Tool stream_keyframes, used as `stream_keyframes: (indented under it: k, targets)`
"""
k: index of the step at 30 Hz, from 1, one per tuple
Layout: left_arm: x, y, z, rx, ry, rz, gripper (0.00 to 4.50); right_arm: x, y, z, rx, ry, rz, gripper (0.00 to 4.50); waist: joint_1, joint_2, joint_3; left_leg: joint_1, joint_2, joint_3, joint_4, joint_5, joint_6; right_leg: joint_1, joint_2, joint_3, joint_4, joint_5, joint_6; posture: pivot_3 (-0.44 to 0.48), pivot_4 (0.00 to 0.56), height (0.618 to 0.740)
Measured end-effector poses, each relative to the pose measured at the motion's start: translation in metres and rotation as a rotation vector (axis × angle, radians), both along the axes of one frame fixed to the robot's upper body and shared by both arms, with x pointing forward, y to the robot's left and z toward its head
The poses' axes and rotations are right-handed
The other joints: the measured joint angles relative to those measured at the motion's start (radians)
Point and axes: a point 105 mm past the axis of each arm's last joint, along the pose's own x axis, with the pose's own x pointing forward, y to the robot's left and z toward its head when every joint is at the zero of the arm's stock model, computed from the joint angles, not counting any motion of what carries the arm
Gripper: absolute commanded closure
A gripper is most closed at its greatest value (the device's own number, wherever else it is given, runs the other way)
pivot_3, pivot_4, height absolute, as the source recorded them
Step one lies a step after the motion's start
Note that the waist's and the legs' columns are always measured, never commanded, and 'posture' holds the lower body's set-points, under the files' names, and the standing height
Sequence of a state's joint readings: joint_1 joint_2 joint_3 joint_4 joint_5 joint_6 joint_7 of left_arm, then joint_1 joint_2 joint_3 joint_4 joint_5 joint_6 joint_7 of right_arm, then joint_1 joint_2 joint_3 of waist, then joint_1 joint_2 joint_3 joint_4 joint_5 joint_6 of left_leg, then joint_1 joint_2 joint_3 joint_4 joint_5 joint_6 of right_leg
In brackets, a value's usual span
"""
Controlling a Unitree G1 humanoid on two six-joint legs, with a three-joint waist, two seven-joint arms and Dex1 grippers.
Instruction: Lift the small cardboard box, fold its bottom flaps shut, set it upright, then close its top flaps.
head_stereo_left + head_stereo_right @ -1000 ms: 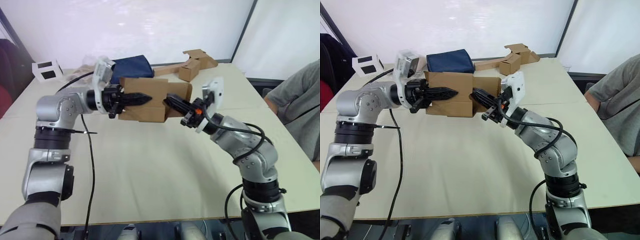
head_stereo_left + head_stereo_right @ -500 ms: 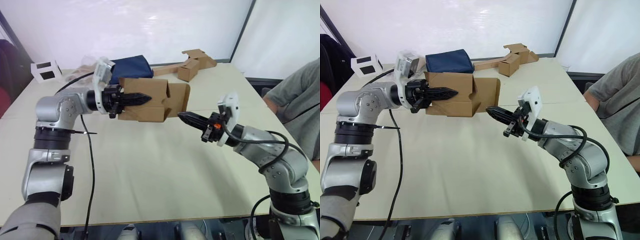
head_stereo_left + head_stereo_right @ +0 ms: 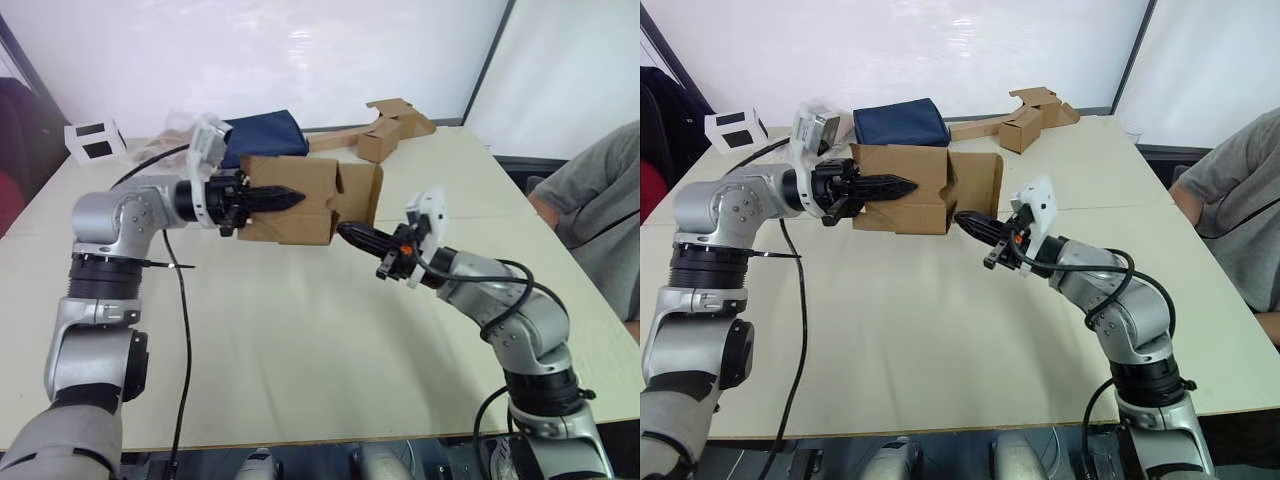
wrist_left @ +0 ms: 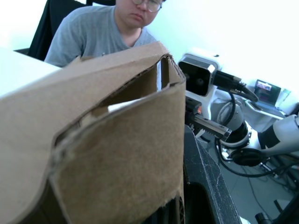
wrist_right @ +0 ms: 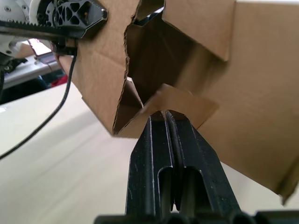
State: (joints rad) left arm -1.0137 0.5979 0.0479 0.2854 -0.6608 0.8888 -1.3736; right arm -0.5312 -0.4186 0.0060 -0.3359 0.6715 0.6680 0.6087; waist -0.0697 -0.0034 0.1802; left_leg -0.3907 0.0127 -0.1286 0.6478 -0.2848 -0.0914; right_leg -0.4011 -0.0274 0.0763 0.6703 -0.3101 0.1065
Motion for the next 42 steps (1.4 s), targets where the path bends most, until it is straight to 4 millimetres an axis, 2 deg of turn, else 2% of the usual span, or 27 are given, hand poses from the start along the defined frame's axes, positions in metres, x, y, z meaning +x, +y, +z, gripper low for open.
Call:
stream_keyframes:
  k: [8,14,16,19,22,26,29,33,36,38,40,42]
  targets:
    - [-0.001,-0.001,0.001,0.000,-0.006,-0.002,4.50,-0.004,0.015,0.004,0.023,-0.004,0.068,4.48,0.000,0.000,0.000,0.000,0.000,0.000,0.000,0.000,0.000,0.000,0.000,0.000,0.000,0.000,0.000,0.000,0.150,0.740]
    - [-0.001,0.000,-0.001,-0.005,0.003,0.003,4.50,-0.005,0.011,0.004,0.006,0.007,0.078,4.48,0.000,0.000,0.000,0.000,0.000,0.000,0.000,0.000,0.000,0.000,0.000,0.000,0.000,0.000,0.000,0.000,0.150,0.740]
    - [0.000,0.001,-0.002,-0.006,0.005,0.012,4.50,-0.006,0.000,0.014,0.044,0.018,0.086,4.48,0.001,0.000,0.000,0.000,0.000,0.000,0.000,0.000,0.000,0.000,0.000,0.000,0.000,0.000,0.000,0.000,0.150,0.740]
    - [0.000,0.001,-0.003,-0.008,0.008,0.014,4.50,-0.008,-0.026,0.046,0.139,-0.020,0.068,4.48,0.001,0.000,0.000,0.000,0.000,0.000,0.000,0.000,0.000,0.000,0.000,0.000,0.000,0.000,0.000,0.000,0.150,0.740]
    - [0.000,0.001,-0.002,-0.010,0.008,0.014,4.50,-0.001,-0.048,0.062,0.185,-0.058,-0.007,4.48,0.001,0.000,0.000,0.000,0.000,0.000,0.000,0.000,0.000,0.000,0.000,0.000,0.000,0.000,0.000,0.000,0.150,0.740]
    - [0.000,0.001,-0.002,-0.012,0.007,0.016,4.50,0.037,-0.085,0.051,0.224,-0.026,-0.245,4.48,-0.001,0.000,0.000,0.000,0.000,0.000,0.000,0.000,0.000,0.000,0.000,0.000,0.000,0.000,0.000,0.000,0.150,0.740]
    - [0.001,0.000,-0.002,-0.013,0.008,0.016,4.50,0.060,-0.098,0.033,0.160,-0.006,-0.395,4.48,-0.002,0.000,0.000,0.000,0.000,0.001,0.000,0.000,0.000,-0.001,0.000,0.001,0.001,0.000,0.000,0.000,0.150,0.740]
    - [0.000,0.000,-0.002,-0.015,0.006,0.014,4.50,0.072,-0.081,0.004,0.032,0.042,-0.403,4.48,-0.005,0.000,0.000,0.000,0.000,0.001,0.000,0.001,-0.001,-0.002,0.000,0.001,0.001,0.000,0.000,0.000,0.150,0.740]
    - [0.000,0.000,-0.002,-0.015,0.006,0.015,4.50,0.069,-0.064,-0.003,0.019,0.055,-0.333,4.48,-0.003,0.000,0.000,0.000,0.000,0.001,0.000,0.003,-0.006,-0.002,0.000,0.001,0.001,0.000,0.000,0.000,0.150,0.740]
    - [0.001,0.001,-0.002,-0.015,0.007,0.016,4.50,0.057,-0.048,-0.004,0.043,0.065,-0.236,4.48,0.000,0.000,0.000,-0.001,0.000,0.001,0.000,0.003,-0.006,-0.002,0.000,0.001,0.001,0.000,0.000,0.000,0.150,0.740]
    - [0.001,0.001,-0.003,-0.016,0.010,0.019,4.50,0.037,-0.031,-0.003,0.098,0.095,-0.106,4.48,0.001,0.000,0.000,-0.001,0.000,0.001,0.000,0.003,-0.006,-0.001,0.000,0.001,0.001,0.000,0.000,0.000,0.150,0.740]
    - [0.002,0.002,-0.003,-0.018,0.015,0.022,4.50,0.024,-0.023,0.000,0.141,0.113,-0.033,4.48,0.000,0.000,0.000,-0.001,0.000,0.001,0.000,0.003,-0.006,-0.001,0.000,0.001,0.001,0.000,0.000,0.000,0.150,0.740]
